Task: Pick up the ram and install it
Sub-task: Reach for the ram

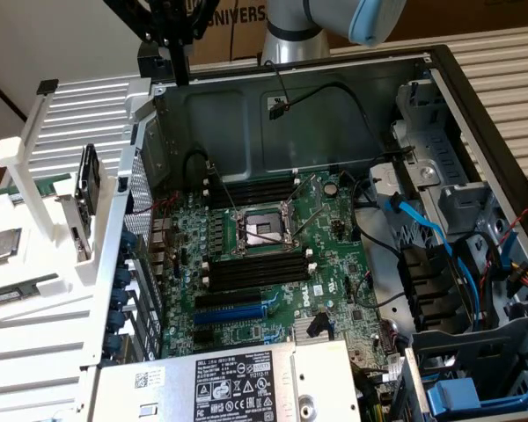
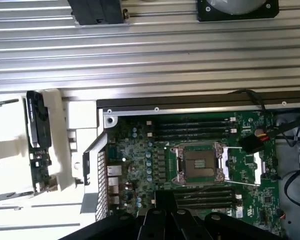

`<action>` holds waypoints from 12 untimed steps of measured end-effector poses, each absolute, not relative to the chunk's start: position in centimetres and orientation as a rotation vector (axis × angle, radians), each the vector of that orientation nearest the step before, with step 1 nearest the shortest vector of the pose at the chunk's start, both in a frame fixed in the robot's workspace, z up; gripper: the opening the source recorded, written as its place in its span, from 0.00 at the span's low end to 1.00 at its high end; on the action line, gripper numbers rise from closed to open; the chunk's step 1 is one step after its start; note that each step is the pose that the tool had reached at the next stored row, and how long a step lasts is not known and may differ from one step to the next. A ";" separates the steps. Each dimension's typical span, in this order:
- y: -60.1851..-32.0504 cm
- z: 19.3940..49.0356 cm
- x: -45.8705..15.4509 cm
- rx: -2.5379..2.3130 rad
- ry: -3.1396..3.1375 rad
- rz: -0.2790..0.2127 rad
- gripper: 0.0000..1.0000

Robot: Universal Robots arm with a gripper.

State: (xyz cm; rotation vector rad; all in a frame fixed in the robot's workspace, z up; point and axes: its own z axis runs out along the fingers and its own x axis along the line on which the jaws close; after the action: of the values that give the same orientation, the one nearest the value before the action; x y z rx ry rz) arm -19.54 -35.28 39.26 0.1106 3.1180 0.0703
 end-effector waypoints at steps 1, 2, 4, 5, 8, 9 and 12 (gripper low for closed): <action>-35.2 39.3 -20.0 0.110 3.118 0.070 0.11; -35.0 39.3 -20.9 0.110 3.118 0.070 0.11; -34.9 39.3 -21.9 0.110 3.118 0.070 0.11; -34.9 39.3 -22.3 0.110 3.118 0.070 0.11; -34.8 39.3 -23.7 0.110 3.119 0.070 0.11; -34.8 39.3 -24.1 0.110 3.121 0.070 0.11; -34.7 39.3 -25.3 0.111 3.132 0.071 0.11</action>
State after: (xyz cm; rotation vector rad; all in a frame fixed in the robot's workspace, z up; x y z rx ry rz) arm -25.27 -34.68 39.28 0.1109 3.1324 0.0713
